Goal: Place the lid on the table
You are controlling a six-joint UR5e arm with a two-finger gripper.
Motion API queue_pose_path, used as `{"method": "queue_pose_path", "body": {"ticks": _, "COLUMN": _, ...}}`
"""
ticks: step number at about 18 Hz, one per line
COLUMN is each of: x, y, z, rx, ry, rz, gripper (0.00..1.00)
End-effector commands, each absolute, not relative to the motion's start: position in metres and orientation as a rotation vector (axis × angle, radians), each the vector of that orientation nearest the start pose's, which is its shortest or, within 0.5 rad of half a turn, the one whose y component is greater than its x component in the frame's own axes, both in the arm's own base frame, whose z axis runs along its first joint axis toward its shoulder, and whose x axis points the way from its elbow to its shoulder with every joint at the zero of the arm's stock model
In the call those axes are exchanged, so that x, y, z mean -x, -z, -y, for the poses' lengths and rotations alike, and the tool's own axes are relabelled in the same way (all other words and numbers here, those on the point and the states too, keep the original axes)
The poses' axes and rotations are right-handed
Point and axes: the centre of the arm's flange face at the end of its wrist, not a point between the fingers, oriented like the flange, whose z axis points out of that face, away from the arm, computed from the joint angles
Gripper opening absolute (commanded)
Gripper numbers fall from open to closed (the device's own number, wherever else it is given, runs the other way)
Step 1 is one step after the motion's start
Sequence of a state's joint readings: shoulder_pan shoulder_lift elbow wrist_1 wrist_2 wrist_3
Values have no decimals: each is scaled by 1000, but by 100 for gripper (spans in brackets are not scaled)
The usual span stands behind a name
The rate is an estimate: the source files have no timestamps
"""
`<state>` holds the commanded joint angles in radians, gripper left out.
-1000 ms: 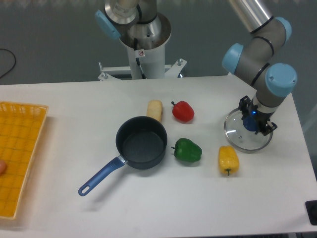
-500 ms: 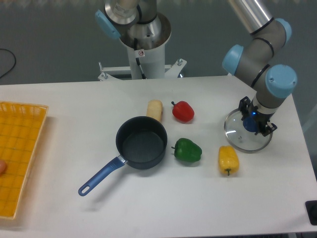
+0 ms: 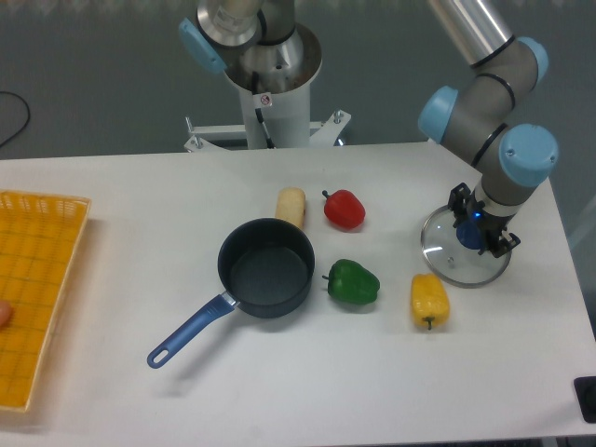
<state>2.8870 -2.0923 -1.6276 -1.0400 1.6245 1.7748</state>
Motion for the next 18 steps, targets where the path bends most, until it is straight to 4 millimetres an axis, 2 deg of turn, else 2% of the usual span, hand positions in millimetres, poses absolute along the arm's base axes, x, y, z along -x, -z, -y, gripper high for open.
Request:
{"method": "queue_pose_path", "body": {"ticks": 3, "x": 583, "y": -210, "z": -284, "rx": 3112, "ry": 64, "rz": -728, "gripper": 60}}
{"method": "queue_pose_path", "body": {"ticks": 8, "x": 583, "y": -210, "z": -284, "rx": 3111, "ry": 64, "rz": -731, "gripper": 76}}
{"method": "queue_pose_path", "body": {"ticks": 15, "x": 582, "y": -211, "z": -284, "rx": 3111, "ry": 64, "rz": -731, "gripper": 80}}
{"method": "queue_pose_path", "body": {"ticks": 16, "x": 582, "y": -211, "z": -284, "rx": 3111, "ry": 64, "rz": -731, "gripper": 85}}
{"method": "queue_pose_path", "body": {"ticks": 17, "x": 583, "y": -217, "z": -284, "rx": 3111, "ry": 47, "rz": -730, "gripper": 97}}
{"method": "queue_pose_path", "body": {"ticks": 18, "x": 584, "y": -224, "z": -285, "rx": 3110, "ry": 27, "rz": -727, "gripper": 100}}
